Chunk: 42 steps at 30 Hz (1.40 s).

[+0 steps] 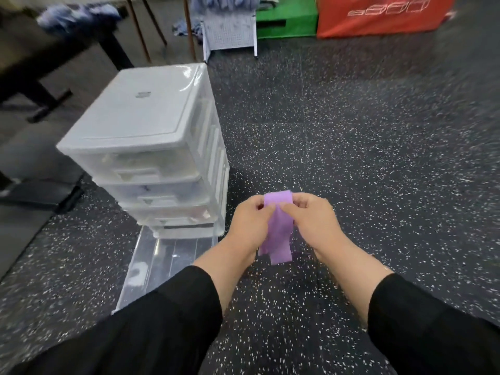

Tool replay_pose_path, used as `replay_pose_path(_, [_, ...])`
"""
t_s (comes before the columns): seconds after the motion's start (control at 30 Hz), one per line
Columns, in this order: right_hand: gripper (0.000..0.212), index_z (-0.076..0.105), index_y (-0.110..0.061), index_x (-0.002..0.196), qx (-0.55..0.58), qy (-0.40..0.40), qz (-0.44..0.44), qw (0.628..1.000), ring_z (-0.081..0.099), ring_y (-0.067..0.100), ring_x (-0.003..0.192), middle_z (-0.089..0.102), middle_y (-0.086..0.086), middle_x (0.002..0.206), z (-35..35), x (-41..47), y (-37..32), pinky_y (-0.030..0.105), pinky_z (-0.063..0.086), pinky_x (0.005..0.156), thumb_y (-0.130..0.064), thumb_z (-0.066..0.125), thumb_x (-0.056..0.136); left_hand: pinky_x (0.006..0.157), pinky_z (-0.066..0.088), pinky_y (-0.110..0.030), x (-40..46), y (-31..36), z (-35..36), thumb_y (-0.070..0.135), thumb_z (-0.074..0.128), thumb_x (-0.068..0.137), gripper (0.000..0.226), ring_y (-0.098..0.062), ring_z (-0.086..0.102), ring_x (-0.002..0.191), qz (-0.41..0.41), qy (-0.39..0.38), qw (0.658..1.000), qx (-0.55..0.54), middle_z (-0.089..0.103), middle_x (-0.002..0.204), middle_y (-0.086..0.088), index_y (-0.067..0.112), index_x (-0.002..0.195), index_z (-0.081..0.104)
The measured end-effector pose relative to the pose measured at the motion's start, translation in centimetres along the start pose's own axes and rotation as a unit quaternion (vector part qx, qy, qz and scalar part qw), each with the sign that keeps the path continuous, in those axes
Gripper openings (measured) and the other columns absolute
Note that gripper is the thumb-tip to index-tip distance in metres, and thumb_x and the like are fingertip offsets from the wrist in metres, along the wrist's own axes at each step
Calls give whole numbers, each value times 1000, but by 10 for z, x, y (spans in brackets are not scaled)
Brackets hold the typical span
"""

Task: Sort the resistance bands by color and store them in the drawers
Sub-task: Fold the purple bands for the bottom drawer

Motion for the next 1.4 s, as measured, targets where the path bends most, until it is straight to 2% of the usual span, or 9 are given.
replay_pose_path(0.13, [16,70,-22,90,-40,30,-61,997,69,17,92,73,-3,98,-7,-21,-49,34,54,82,-35,77,86,67,39,-35,-29,46,-31,19,52,101,20,-15,46,72,105,21,991,84,58,79,-1,4,95,64])
replay_pose_path(0.27, [17,65,-22,77,-81,28,-165,983,57,5,113,63,-10,122,-11,-50,-102,28,42,99,-28,78,87,63,38,-30,-60,90,-61,16,57,99,16,-15,49,73,169,60,971,158,64,82,-5,5,93,67])
replay_pose_path(0.43, [16,62,-16,81,60,-22,-193,979,58,11,59,68,0,69,0,-89,-157,25,48,59,-18,74,91,77,47,-35,-104,124,-95,18,62,96,12,-19,57,88,216,88,969,87,65,104,-19,6,101,63])
replay_pose_path(0.53, [16,65,-28,77,122,-8,-193,974,60,20,68,69,4,73,5,-105,-178,48,48,61,-23,75,89,77,48,-21,-130,129,-109,19,66,98,28,-14,63,107,180,42,981,-59,65,117,-1,22,122,51])
replay_pose_path(0.73, [15,63,-26,89,125,-26,-185,974,56,18,55,72,10,84,20,-134,-189,31,41,49,-30,77,88,103,50,-49,-159,117,-130,17,61,100,19,-22,69,101,142,-1,984,-103,76,113,-12,7,114,71])
replay_pose_path(0.87, [33,62,-28,117,130,-93,-115,980,70,16,78,76,-2,92,40,-145,-174,37,51,67,-34,77,88,90,57,-46,-170,113,-147,18,60,100,17,-24,71,91,119,36,981,-151,76,107,-14,9,110,71])
replay_pose_path(1.03, [42,70,-12,120,111,-237,-42,964,71,29,112,76,8,115,75,-159,-149,54,51,103,-28,79,83,73,56,-33,-173,102,-175,18,59,102,14,-20,68,83,101,65,975,-186,75,94,-8,10,103,70])
replay_pose_path(1.27, [23,70,-7,112,87,-243,29,966,75,28,94,75,14,113,129,-151,-128,49,63,79,-19,73,93,62,52,-30,-152,44,-216,13,56,101,15,-22,64,76,37,137,961,-236,67,88,-8,13,88,63])
replay_pose_path(1.4, [14,75,-12,105,19,-233,32,972,74,32,99,79,10,102,163,-130,-104,46,61,88,-17,73,92,56,54,-30,-133,-16,-233,10,53,102,14,-25,62,74,-31,161,944,-286,63,85,-10,10,91,60])
Point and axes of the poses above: each hand's wrist, its own x-axis towards the middle knuckle, its own z-axis out of the palm, y = z × x, the point moved 3 cm from there along x, towards the middle knuckle
